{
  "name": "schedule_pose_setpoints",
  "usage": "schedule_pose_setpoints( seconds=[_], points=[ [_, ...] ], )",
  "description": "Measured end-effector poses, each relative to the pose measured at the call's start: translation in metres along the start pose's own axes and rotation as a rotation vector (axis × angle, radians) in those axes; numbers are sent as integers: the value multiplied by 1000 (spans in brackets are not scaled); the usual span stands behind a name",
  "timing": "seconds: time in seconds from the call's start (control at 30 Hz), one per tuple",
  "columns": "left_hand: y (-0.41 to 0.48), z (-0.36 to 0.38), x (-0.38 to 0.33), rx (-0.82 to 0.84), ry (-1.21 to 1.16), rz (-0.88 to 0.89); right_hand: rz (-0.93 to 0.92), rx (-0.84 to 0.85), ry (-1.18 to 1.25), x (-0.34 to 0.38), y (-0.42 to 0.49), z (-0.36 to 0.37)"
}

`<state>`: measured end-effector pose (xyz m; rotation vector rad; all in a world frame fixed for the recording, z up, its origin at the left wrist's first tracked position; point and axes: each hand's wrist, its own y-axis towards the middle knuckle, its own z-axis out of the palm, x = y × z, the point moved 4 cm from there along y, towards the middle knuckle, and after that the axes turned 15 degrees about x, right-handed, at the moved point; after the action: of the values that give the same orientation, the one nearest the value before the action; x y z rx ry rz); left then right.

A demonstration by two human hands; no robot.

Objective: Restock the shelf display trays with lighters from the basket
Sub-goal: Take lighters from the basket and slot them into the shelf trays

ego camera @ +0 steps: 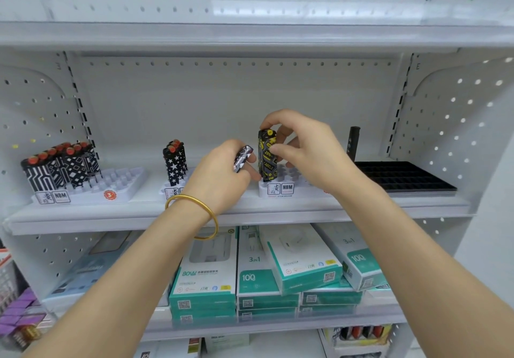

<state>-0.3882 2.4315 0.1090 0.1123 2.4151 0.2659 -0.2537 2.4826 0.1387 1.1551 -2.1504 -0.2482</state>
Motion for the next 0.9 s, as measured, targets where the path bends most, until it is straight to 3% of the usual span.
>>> schedule_pose_setpoints(
  seconds=[0.9],
  points=[
    [-2, -1, 1, 2, -49, -18, 36, 34, -44, 2, -2, 4]
  ],
)
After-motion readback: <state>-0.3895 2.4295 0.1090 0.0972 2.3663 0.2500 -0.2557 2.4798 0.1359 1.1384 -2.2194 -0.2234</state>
